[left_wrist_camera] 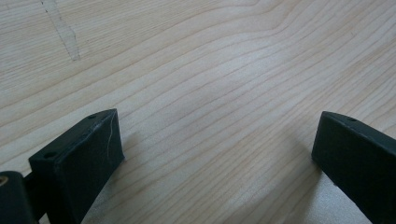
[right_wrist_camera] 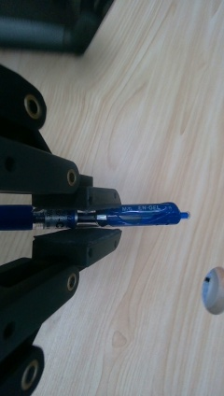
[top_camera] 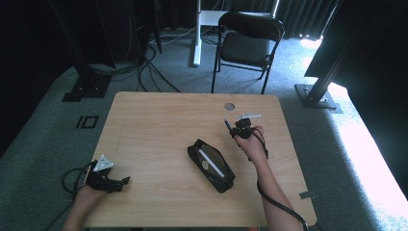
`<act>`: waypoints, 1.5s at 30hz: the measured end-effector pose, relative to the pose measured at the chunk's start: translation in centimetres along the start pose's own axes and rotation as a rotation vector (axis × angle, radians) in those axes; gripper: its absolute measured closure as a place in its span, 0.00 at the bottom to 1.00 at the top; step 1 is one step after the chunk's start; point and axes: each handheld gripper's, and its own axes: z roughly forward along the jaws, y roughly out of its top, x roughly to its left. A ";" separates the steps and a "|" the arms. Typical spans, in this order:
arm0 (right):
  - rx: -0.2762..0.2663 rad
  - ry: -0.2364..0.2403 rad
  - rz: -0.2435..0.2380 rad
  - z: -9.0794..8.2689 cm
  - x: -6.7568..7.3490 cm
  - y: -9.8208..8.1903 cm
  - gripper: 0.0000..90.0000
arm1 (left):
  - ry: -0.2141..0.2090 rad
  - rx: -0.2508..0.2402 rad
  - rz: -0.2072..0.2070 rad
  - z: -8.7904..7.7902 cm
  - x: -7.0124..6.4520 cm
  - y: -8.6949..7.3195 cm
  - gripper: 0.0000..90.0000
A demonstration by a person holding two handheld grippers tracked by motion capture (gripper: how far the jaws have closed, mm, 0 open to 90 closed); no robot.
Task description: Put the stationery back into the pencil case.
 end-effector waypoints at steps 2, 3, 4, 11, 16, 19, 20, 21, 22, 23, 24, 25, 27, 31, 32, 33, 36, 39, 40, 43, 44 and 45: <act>-0.010 0.010 0.000 -0.6 0.2 0.1 0.88 | 0.001 0.000 0.000 0.0 0.0 0.0 0.02; -0.007 0.017 -0.001 -0.8 0.3 0.2 0.88 | 0.003 0.000 -0.002 0.0 0.0 0.0 0.02; -0.018 0.019 0.000 -1.0 0.4 0.2 0.88 | 0.004 0.000 -0.003 0.0 0.0 0.0 0.02; -0.060 0.050 -0.025 -3.1 1.5 0.6 0.88 | 0.004 0.000 -0.002 0.0 0.0 0.0 0.02; -0.085 0.072 -0.042 -4.4 2.4 0.8 0.88 | 0.004 0.000 -0.003 0.0 0.0 0.0 0.02; -0.097 0.097 -0.051 -5.0 3.2 0.9 0.88 | 0.004 0.000 -0.003 0.0 0.0 0.0 0.02; -0.095 0.101 -0.063 -5.2 3.4 0.8 0.88 | 0.004 0.000 -0.003 0.0 0.0 0.0 0.02; -0.102 0.109 -0.065 -5.4 3.7 0.8 0.88 | 0.004 0.000 -0.002 0.0 0.0 0.0 0.02; -0.111 0.114 -0.068 -5.5 3.9 0.8 0.88 | 0.004 0.000 -0.003 0.0 0.0 0.0 0.02; -0.114 0.116 -0.073 -5.6 4.2 0.7 0.88 | 0.004 0.000 -0.003 0.0 0.0 0.0 0.02; -0.121 0.124 -0.078 -5.7 4.5 0.7 0.88 | 0.004 0.000 -0.003 0.0 0.0 0.0 0.02; -0.124 0.137 -0.081 -5.9 4.8 0.6 0.88 | 0.004 0.000 -0.003 0.0 0.0 0.0 0.02; -0.131 0.148 -0.095 -6.2 5.5 0.6 0.88 | 0.004 0.000 -0.003 0.0 0.0 0.0 0.02; -0.130 0.188 -0.115 -6.6 6.8 0.4 0.88 | 0.004 -0.001 -0.003 0.0 0.0 0.0 0.02; -0.135 0.201 -0.118 -6.7 7.1 0.3 0.88 | 0.004 -0.002 -0.004 0.0 0.0 0.0 0.02; -0.136 0.207 -0.128 -6.8 7.4 0.2 0.88 | 0.005 -0.002 -0.004 0.0 0.0 0.0 0.02; -0.152 0.230 -0.140 -7.2 8.2 0.0 0.88 | 0.004 -0.001 -0.003 0.0 0.0 0.0 0.02; -0.142 0.239 -0.158 -7.2 8.9 -0.4 0.88 | 0.004 -0.002 -0.005 0.0 0.0 0.0 0.02; -0.142 0.237 -0.162 -7.1 9.0 -0.5 0.88 | 0.005 -0.002 -0.003 0.0 0.0 0.0 0.02; -0.119 0.242 -0.164 -6.8 9.3 -1.0 0.88 | 0.005 -0.003 -0.004 0.0 0.0 0.0 0.02; -0.105 0.236 -0.170 -6.7 9.4 -1.2 0.88 | 0.005 -0.002 -0.003 0.0 0.0 0.0 0.02; -0.102 0.235 -0.176 -6.5 9.5 -1.3 0.88 | 0.005 -0.001 -0.001 0.0 0.0 0.0 0.02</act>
